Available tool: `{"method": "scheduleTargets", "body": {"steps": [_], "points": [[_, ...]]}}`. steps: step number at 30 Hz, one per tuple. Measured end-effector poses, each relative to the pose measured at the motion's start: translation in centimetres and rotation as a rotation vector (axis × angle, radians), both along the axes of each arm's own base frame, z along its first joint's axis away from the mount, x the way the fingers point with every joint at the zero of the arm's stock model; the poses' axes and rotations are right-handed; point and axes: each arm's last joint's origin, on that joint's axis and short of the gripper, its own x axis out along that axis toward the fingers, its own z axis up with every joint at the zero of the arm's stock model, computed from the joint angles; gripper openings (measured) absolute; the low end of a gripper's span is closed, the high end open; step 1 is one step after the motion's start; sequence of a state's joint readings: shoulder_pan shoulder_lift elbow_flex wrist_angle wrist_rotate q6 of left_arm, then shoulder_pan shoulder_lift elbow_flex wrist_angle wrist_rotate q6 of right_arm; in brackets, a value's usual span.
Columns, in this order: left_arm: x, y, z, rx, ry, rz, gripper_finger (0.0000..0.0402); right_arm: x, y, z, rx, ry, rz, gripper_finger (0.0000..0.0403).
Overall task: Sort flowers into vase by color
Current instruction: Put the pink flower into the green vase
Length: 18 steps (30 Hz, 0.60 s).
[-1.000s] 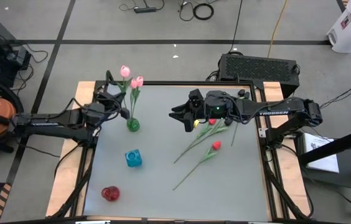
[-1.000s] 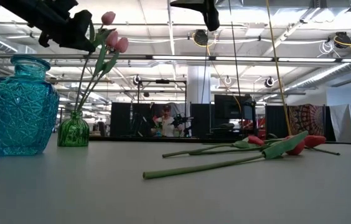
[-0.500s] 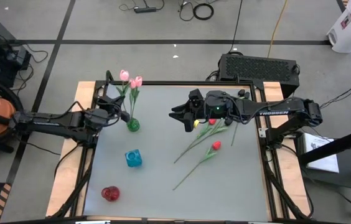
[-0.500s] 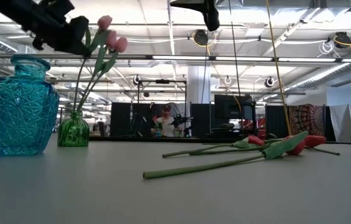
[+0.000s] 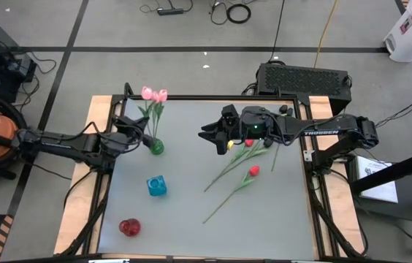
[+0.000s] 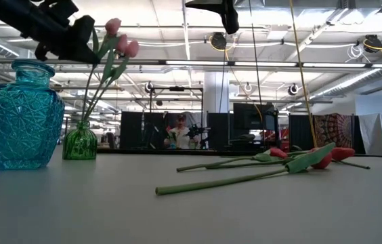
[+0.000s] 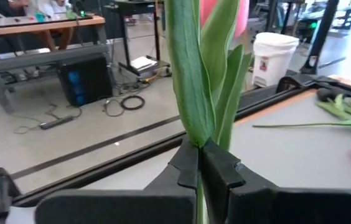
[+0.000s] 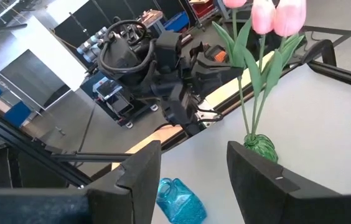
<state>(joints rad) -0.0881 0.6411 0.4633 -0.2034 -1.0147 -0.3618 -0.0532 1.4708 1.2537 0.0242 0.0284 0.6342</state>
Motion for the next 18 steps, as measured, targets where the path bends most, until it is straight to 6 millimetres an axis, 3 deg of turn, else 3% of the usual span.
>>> {"method": "scheduleTargets", "body": {"steps": [10,18], "points": [[0.32,-0.32,-0.06,-0.055,-0.004,-0.138,0.0042,0.00,-0.01,0.00,-0.027,0.002,0.005,0.0176],[0.31,-0.45,-0.33,-0.120,-0.031,-0.163,0.0118,0.00,0.00,0.00,-0.048,0.004,0.009,0.0176]]}}
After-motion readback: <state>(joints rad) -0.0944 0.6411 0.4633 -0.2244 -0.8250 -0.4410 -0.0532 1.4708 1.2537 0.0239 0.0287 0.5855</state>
